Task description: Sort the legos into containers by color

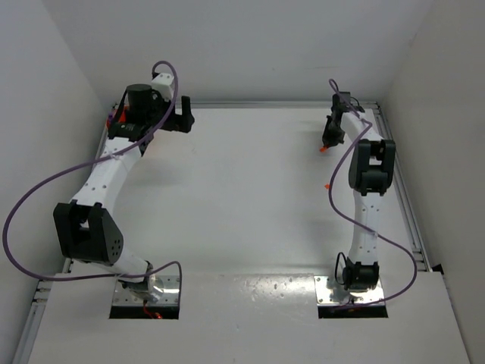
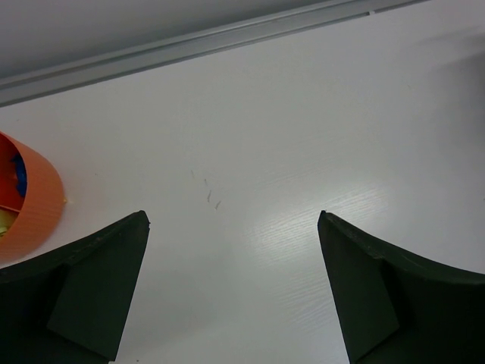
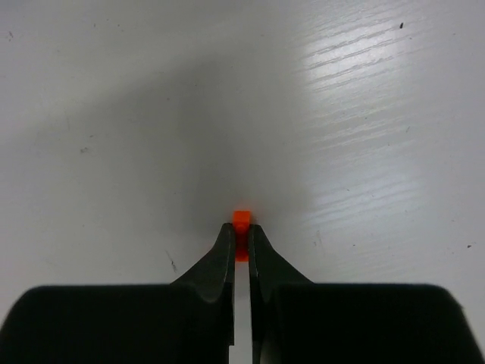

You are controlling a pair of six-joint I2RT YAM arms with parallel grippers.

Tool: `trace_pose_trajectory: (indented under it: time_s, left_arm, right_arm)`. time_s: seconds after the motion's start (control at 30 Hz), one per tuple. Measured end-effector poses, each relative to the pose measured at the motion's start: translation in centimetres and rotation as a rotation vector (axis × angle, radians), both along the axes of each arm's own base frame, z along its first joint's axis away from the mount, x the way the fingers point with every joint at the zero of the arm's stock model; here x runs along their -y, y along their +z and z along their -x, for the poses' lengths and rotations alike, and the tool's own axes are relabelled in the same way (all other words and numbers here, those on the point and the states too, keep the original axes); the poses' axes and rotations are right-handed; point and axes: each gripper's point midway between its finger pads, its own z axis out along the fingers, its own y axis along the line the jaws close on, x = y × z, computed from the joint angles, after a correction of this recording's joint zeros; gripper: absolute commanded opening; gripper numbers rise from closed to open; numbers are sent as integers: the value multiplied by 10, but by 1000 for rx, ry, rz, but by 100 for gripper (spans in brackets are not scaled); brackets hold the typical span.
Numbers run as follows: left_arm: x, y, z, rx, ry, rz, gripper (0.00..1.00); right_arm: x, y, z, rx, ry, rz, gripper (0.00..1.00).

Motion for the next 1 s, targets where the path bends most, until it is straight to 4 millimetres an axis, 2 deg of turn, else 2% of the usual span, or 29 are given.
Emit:
trace_pose_trajectory:
  time_s: [0.1, 0.23, 0.3, 0.4, 0.63, 0.7, 0.73, 0.8, 0.9, 1.0]
  left_arm:
    - [5, -11, 10, -18, -51, -2, 100]
    - [14, -31, 38, -65, -178, 48, 100]
    - [18, -41, 56, -87, -256, 87, 100]
    - [31, -55, 82, -124, -354, 142, 100]
    - [98, -63, 132, -149, -593, 201, 100]
    - [117, -60, 139, -137, -642, 199, 100]
    - [125, -60, 141, -131, -658, 192, 97]
    - [137, -61, 144, -122, -674, 173, 93]
    - [146, -69, 140, -124, -666, 135, 88]
    - [146, -77, 130, -130, -628, 97, 80]
  right_arm:
    - [-7, 0, 4, 11, 62, -41, 0]
    - [-36, 3, 37, -8, 223, -199, 0]
    - [-63, 9, 61, -23, 335, -320, 0]
    - [-114, 31, 88, -8, 513, -531, 0]
    - [-226, 111, 150, 94, 840, -836, 0]
    - [-250, 132, 156, 130, 892, -895, 0]
    - [-266, 143, 163, 146, 926, -920, 0]
    - [-284, 155, 169, 166, 949, -966, 0]
    - [-302, 164, 175, 160, 952, -1019, 0]
    - [-314, 168, 180, 146, 952, -1042, 0]
